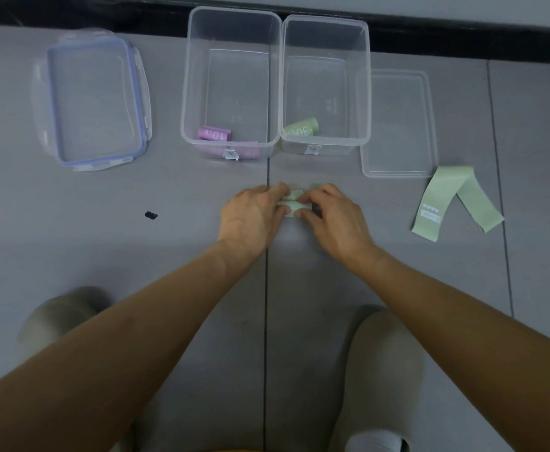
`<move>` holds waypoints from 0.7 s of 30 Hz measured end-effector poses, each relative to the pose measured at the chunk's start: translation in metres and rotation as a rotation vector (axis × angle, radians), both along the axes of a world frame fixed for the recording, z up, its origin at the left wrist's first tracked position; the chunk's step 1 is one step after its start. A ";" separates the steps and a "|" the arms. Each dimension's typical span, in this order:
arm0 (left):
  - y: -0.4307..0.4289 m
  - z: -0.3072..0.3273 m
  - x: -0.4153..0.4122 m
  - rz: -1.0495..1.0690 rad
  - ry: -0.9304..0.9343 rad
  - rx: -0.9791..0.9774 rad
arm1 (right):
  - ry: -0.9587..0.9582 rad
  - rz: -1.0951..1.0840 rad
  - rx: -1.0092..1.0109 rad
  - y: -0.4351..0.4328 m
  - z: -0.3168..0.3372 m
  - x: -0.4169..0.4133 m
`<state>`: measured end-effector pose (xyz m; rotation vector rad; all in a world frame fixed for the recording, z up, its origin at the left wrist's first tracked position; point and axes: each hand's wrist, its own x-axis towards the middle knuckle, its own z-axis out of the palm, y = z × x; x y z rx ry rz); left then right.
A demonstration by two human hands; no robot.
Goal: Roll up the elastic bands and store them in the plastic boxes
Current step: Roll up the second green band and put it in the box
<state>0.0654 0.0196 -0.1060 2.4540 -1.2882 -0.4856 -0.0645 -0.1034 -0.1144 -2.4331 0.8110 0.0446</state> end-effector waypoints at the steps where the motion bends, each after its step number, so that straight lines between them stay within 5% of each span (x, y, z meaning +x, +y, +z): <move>1: -0.001 0.001 0.001 -0.014 -0.012 0.006 | 0.004 0.001 -0.001 -0.001 0.001 0.002; 11: -0.012 -0.005 0.017 -0.057 0.032 0.056 | -0.021 -0.125 0.097 -0.002 0.001 0.008; 21: -0.021 -0.002 0.025 -0.093 0.131 0.064 | 0.130 -0.008 0.179 -0.021 0.003 0.019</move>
